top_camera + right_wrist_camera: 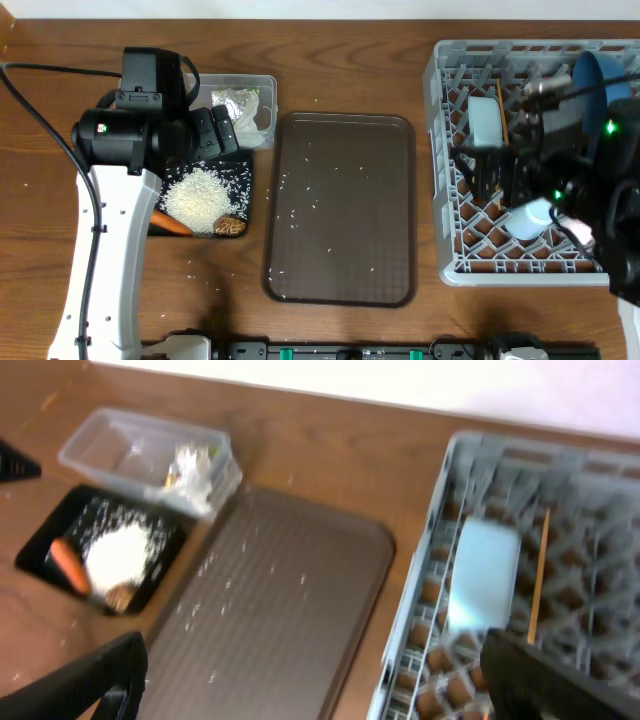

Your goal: Sort waste into correct bins and load items into the dishwasher rack

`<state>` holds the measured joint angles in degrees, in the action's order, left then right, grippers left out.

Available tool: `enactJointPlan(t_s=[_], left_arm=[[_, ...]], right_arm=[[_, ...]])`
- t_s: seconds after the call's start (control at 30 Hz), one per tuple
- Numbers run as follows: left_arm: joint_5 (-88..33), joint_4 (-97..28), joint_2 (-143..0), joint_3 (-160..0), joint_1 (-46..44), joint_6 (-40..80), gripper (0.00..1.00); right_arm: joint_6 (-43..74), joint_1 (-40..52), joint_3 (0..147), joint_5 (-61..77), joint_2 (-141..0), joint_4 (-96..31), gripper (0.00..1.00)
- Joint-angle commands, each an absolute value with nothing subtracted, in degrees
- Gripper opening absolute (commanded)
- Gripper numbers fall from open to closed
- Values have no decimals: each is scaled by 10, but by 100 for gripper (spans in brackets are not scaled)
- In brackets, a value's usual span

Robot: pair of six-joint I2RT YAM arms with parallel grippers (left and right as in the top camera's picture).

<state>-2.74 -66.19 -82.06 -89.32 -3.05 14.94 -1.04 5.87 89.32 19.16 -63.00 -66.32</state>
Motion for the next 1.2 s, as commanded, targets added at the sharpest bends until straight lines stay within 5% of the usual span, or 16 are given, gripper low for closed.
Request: enactJointPlan(t_s=[0.0,0.7,1.17], left_arm=[[-21,-664,-818,-892,-29,142,98],[-21,-664,-818,-892,-29,142,98],[-21,-664,-818,-892,-29,142,98]], right_arm=[[-9,63,898,167,-612,-680,99],[-19,63,879,39,-501,-713,99],[-18,48,460,78,-256,-442,99]])
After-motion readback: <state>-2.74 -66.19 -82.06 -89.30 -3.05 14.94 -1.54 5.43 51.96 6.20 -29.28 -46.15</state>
